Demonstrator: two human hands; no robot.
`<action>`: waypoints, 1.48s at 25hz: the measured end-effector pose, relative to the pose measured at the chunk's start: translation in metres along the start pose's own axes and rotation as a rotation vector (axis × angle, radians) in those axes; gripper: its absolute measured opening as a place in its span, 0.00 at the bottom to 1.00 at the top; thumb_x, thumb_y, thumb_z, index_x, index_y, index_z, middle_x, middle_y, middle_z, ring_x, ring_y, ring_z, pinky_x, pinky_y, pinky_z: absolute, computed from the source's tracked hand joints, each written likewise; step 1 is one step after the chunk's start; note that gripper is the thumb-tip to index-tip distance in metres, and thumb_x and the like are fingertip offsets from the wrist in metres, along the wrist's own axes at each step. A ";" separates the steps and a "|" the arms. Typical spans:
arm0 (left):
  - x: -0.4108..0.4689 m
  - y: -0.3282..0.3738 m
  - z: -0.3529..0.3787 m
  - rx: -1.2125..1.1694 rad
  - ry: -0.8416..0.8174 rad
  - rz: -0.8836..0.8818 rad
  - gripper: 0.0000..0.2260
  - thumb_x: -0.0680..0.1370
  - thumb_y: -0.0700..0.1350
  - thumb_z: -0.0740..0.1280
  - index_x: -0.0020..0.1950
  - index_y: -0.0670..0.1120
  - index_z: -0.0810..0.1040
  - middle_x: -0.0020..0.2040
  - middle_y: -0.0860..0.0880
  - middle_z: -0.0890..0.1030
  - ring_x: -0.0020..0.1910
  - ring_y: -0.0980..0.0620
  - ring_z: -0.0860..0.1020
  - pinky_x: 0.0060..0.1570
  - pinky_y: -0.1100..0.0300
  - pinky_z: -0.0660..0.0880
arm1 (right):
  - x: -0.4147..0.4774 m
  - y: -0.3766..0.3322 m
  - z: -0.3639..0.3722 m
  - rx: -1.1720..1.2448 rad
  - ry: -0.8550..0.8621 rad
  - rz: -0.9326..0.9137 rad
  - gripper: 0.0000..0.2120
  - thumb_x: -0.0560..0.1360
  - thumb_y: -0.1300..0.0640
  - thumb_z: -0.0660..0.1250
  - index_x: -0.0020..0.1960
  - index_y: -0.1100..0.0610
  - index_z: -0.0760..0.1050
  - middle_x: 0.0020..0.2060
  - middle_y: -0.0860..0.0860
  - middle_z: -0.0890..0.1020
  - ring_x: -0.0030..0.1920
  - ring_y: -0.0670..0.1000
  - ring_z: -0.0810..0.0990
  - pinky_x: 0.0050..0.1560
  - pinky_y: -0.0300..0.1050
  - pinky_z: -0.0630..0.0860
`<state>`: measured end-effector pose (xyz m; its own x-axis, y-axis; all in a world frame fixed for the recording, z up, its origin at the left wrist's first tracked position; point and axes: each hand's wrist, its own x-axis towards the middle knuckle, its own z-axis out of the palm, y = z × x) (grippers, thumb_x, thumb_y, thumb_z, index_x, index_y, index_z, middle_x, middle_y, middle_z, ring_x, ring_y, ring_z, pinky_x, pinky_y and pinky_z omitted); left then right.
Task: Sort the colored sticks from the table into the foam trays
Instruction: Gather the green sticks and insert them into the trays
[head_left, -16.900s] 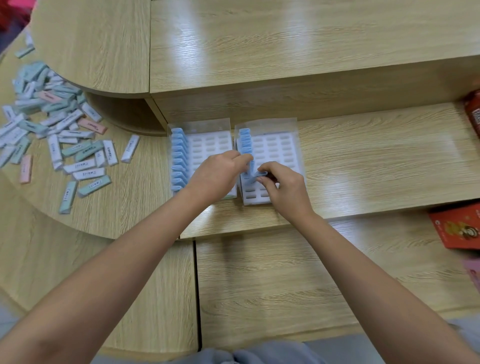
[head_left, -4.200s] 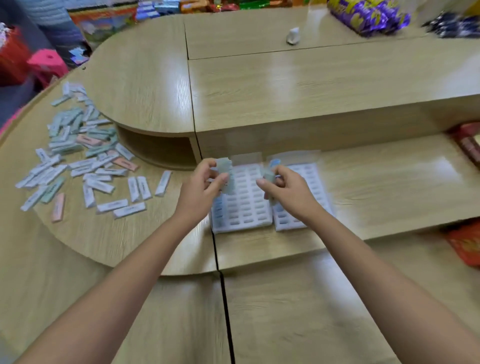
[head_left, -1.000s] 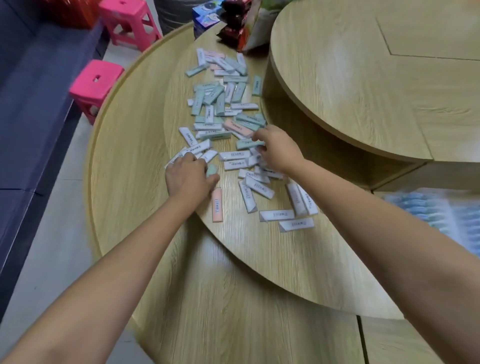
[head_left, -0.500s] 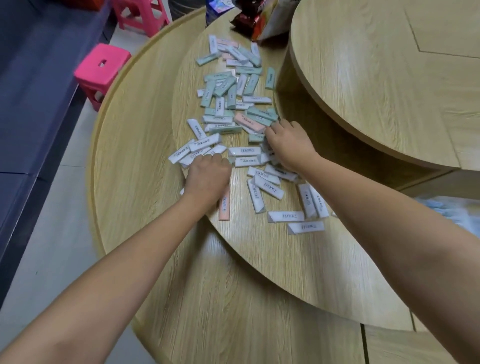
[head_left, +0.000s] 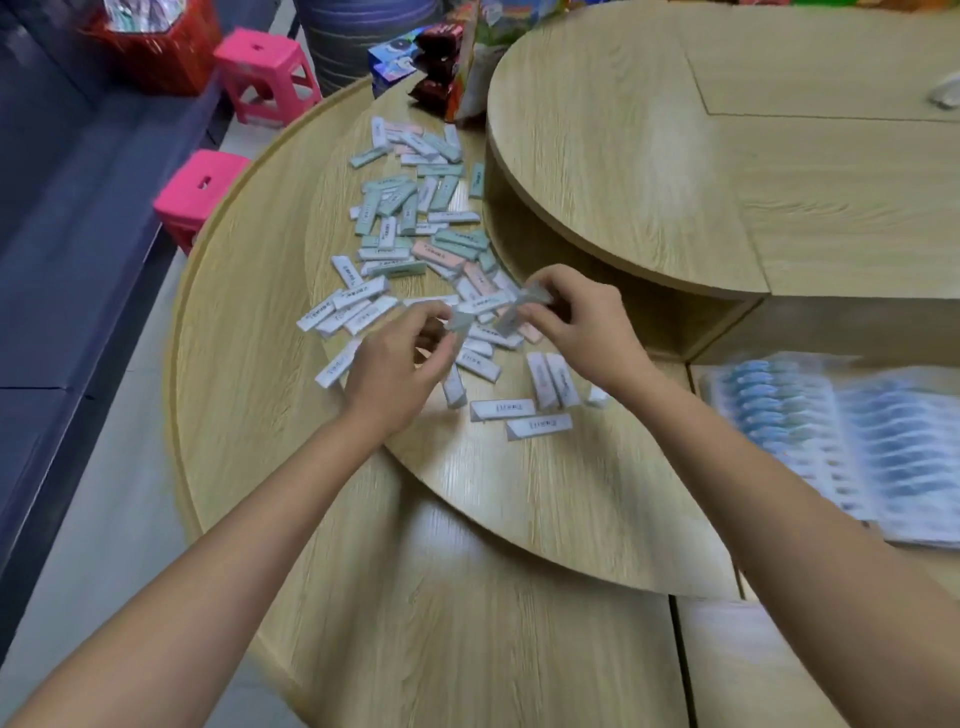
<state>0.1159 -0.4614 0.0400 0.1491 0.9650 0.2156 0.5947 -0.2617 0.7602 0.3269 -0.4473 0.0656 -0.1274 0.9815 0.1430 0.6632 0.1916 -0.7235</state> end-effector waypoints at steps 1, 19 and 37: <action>-0.009 0.017 0.004 -0.038 -0.010 0.038 0.10 0.77 0.42 0.67 0.58 0.48 0.77 0.39 0.61 0.76 0.37 0.62 0.76 0.40 0.66 0.73 | -0.024 0.002 -0.016 0.049 0.047 -0.009 0.07 0.74 0.55 0.69 0.50 0.56 0.76 0.37 0.47 0.78 0.36 0.44 0.75 0.37 0.33 0.69; -0.067 0.222 0.227 -0.074 -0.257 0.194 0.07 0.74 0.45 0.70 0.50 0.51 0.75 0.42 0.55 0.81 0.43 0.57 0.80 0.46 0.53 0.79 | -0.243 0.151 -0.189 0.118 0.342 0.149 0.05 0.72 0.67 0.68 0.47 0.61 0.78 0.34 0.50 0.80 0.37 0.53 0.81 0.42 0.43 0.77; -0.050 0.203 0.248 0.068 -0.325 0.203 0.06 0.72 0.45 0.73 0.46 0.48 0.79 0.40 0.56 0.79 0.40 0.60 0.76 0.47 0.69 0.65 | -0.223 0.183 -0.151 0.004 0.279 0.055 0.05 0.75 0.64 0.66 0.51 0.62 0.77 0.40 0.52 0.81 0.39 0.48 0.77 0.41 0.33 0.70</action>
<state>0.4253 -0.5588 0.0319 0.5055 0.8508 0.1436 0.5766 -0.4569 0.6773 0.5884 -0.6316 0.0035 0.1167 0.9519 0.2833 0.6606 0.1386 -0.7378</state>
